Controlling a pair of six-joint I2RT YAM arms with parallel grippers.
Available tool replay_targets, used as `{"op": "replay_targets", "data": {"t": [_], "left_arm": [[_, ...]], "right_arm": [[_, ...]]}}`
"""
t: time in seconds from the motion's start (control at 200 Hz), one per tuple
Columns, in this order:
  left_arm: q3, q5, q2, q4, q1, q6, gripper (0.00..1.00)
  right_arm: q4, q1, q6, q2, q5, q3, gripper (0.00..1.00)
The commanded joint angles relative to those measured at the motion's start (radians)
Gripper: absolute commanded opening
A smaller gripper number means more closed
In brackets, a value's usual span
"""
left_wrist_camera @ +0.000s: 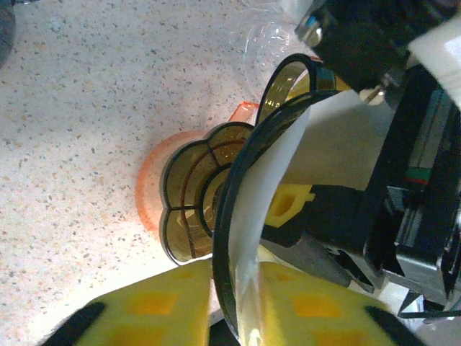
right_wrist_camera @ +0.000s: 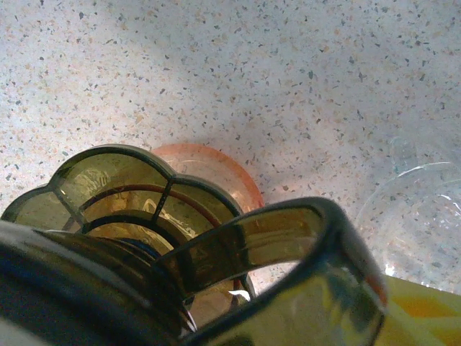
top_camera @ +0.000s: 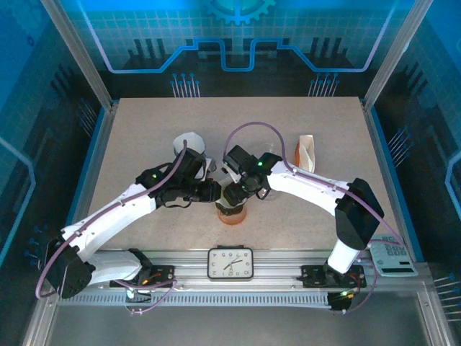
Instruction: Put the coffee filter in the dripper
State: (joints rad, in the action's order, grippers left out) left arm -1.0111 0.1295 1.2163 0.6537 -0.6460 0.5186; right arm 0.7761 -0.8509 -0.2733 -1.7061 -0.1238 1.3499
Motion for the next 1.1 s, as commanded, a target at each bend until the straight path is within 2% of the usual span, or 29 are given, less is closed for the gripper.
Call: {"op": "replay_targets", "data": {"t": [0.0, 0.29, 0.961, 1.096], "left_arm": [[0.023, 0.024, -0.014, 0.021, 0.0, -0.013, 0.29], [0.039, 0.022, -0.006, 0.024, 0.002, -0.013, 0.21], [0.046, 0.028, -0.003, 0.009, 0.009, -0.014, 0.23], [0.042, 0.027, -0.006, 0.008, 0.01, -0.012, 0.26]], "right_arm": [[0.005, -0.018, -0.015, -0.029, -0.009, 0.007, 0.71], [0.016, -0.019, -0.02, 0.0, -0.01, 0.054, 0.72], [0.015, -0.016, -0.033, -0.029, -0.008, 0.03, 0.72], [0.014, -0.016, -0.035, 0.0, -0.014, 0.05, 0.72]]}}
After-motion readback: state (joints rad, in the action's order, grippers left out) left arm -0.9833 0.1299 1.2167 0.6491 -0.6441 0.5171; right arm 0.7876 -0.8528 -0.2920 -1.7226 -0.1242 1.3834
